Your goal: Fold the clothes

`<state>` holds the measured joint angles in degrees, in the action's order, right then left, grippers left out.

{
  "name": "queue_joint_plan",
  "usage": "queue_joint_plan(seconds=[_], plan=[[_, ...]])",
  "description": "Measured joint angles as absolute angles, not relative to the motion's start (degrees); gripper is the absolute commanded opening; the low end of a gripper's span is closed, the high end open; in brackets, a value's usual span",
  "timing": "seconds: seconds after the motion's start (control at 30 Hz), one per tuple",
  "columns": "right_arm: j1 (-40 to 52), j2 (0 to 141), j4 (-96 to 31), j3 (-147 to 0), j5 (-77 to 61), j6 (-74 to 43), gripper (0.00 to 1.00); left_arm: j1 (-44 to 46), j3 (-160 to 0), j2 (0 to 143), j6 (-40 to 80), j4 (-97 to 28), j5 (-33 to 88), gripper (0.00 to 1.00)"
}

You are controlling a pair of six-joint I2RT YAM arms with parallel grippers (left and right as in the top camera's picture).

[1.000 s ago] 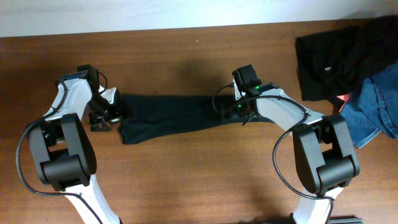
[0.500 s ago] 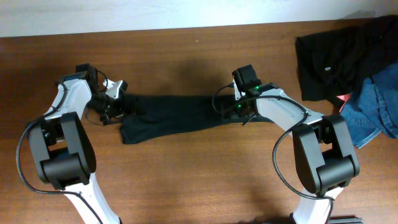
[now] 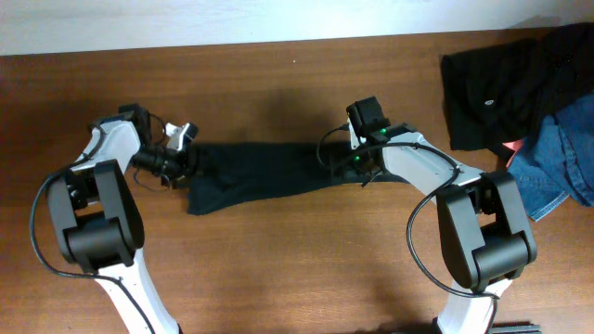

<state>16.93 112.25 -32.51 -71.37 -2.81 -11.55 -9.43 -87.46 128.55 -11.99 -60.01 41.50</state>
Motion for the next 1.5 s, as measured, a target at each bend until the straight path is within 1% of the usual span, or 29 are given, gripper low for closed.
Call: queue_joint_plan(seconds=[0.5, 0.53, 0.6, 0.63, 0.73, 0.8, 0.83, 0.87, 1.07, 1.2, 1.5], plan=[[16.9, 112.2, -32.5, -71.4, -2.8, -11.6, 0.99, -9.5, -87.0, 129.2, -10.7, -63.7, 41.2, 0.45], [16.9, 112.2, -32.5, -71.4, -2.8, -11.6, 0.99, -9.6, -87.0, 129.3, -10.7, -63.8, 41.2, 0.42], [16.9, 112.2, -32.5, -71.4, -2.8, -11.6, 0.99, -9.6, -86.9, 129.3, -10.3, -63.9, 40.3, 0.24], [16.9, 112.2, -32.5, -71.4, -2.8, -11.6, 0.99, -9.7, -86.9, 129.4, -10.0, -63.9, 40.0, 0.19], [16.9, 112.2, -32.5, -71.4, -2.8, -11.6, 0.99, -10.1, -86.8, 129.9, -10.0, -64.1, 38.7, 0.13], [16.9, 112.2, -32.5, -71.4, -2.8, -11.5, 0.99, -10.1, -86.7, 129.9, -9.9, -64.1, 38.4, 0.07], [16.9, 112.2, -32.5, -71.4, -2.8, -11.6, 0.99, -10.1, -86.7, 129.9, -9.9, -64.1, 38.1, 0.02], [16.9, 112.2, -32.5, -71.4, -2.8, -11.5, 0.99, -10.1, -86.7, 129.9, -9.8, -64.1, 38.0, 0.01], [16.9, 112.3, -32.9, -71.7, -2.8, -11.6, 0.99, -9.8, -89.2, 130.6, -8.7, -67.0, 35.4, 0.01], [16.9, 112.7, -37.8, -74.9, -3.0, -11.6, 0.99, -9.7, -92.8, 131.5, -7.7, -69.8, 31.2, 0.01], [16.9, 112.7, -44.6, -83.4, -2.7, -12.0, 0.99, -9.7, -102.7, 133.2, -7.3, -72.7, 16.3, 0.01]])
